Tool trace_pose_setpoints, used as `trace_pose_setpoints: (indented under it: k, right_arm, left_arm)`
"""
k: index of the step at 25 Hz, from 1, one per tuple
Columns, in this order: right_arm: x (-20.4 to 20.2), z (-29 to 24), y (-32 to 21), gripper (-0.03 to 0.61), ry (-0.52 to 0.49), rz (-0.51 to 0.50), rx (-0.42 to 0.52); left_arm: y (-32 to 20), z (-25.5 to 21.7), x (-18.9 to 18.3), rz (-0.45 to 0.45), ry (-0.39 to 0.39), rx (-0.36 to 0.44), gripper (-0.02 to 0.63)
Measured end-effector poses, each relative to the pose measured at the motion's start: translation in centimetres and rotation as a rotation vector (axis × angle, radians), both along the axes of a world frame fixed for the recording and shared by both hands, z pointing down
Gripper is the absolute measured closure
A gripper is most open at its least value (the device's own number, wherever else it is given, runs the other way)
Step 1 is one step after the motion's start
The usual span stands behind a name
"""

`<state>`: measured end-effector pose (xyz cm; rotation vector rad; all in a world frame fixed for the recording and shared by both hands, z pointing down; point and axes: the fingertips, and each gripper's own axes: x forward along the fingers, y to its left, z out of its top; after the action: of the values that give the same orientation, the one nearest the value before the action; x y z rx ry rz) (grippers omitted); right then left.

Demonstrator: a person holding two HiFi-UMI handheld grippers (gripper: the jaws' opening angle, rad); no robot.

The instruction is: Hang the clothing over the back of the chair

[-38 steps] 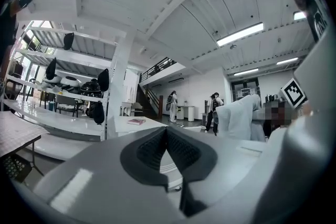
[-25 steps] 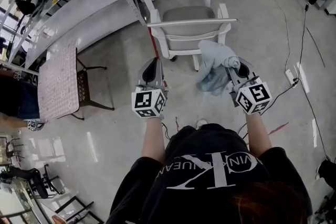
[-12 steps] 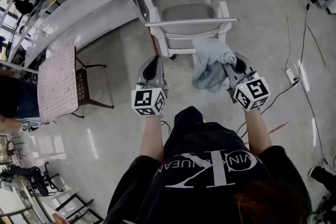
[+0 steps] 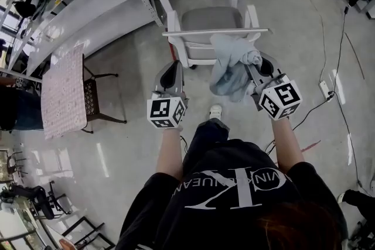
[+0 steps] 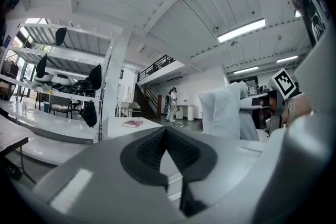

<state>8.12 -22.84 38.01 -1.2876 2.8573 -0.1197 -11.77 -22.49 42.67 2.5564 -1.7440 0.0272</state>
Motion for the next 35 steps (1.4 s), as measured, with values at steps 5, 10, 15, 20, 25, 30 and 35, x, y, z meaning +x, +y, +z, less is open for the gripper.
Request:
trace_pose_setpoints:
  k: [5,10,15,20,25,30,35]
  right_arm:
    - [-0.8,-1.2,-2.7,0.537,0.004,-0.01,0.019]
    - [-1.7,-1.7,-6.1,0.537,0.02,-0.018,0.022]
    - [-2.5,-2.1,-9.0,0.537,0.033,-0.025,0.029]
    - [-3.0,-2.3,-11.1,0.537,0.031,-0.01,0.041]
    - [-3.7,-3.5,-13.3,0.537,0.08,0.0,0.098]
    - [-5.4,-4.9,-18.3,0.537,0.188,0.033,0.152]
    - [-5.9,-6.3,-21.5,0.537,0.225,0.065,0.182]
  left_arm:
    - [-2.4,-0.8,0.3,0.004,0.012,0.018,0.603]
    - [-5.5,-1.0,0.0,-0.002,0.023,0.019,0.603]
    - [-8.0,-1.0,-0.6,-0.006,0.032,0.016,0.603]
    - [-9.4,-0.8,-0.8,-0.004,0.032,0.023,0.603]
    - [-11.0,-0.8,-1.1,0.003,0.033,0.027,0.603]
    - [-14.9,-1.5,-2.5,0.002,0.039,0.034,0.603]
    - [-17.1,-2.6,-3.2,0.003,0.045,0.05,0.603]
